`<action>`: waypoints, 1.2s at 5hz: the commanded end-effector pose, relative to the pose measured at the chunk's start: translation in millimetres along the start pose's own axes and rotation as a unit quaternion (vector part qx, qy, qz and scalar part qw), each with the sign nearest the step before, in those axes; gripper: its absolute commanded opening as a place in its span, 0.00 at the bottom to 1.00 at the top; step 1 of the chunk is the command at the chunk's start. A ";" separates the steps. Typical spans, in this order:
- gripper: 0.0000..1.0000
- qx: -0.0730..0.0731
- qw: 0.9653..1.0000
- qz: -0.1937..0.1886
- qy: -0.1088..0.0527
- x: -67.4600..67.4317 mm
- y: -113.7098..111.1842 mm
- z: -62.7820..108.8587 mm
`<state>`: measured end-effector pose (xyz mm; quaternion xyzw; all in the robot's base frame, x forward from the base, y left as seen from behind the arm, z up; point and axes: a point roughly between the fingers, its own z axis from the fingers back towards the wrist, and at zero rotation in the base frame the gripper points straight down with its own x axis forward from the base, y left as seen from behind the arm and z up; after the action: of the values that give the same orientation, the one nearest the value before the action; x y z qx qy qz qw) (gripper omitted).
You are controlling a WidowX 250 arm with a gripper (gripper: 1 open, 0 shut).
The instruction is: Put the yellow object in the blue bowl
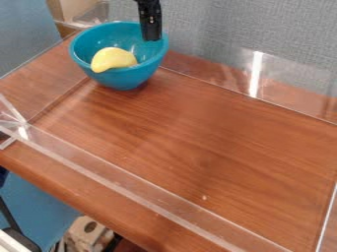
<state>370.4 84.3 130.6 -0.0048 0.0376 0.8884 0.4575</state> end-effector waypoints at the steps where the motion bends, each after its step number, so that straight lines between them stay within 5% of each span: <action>1: 1.00 -0.023 1.000 -0.016 0.011 -5.6 -0.3 19.6; 2: 1.00 -0.019 1.000 -0.010 0.010 0.2 1.7 15.4; 3: 0.00 -0.015 1.000 -0.005 0.009 5.1 4.0 12.8; 4: 0.00 -0.011 1.000 0.000 0.009 9.9 6.7 9.7; 6: 0.00 -0.011 1.000 0.014 0.010 -9.9 5.1 29.3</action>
<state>368.9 77.3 141.2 0.0072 0.0521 0.8943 0.4444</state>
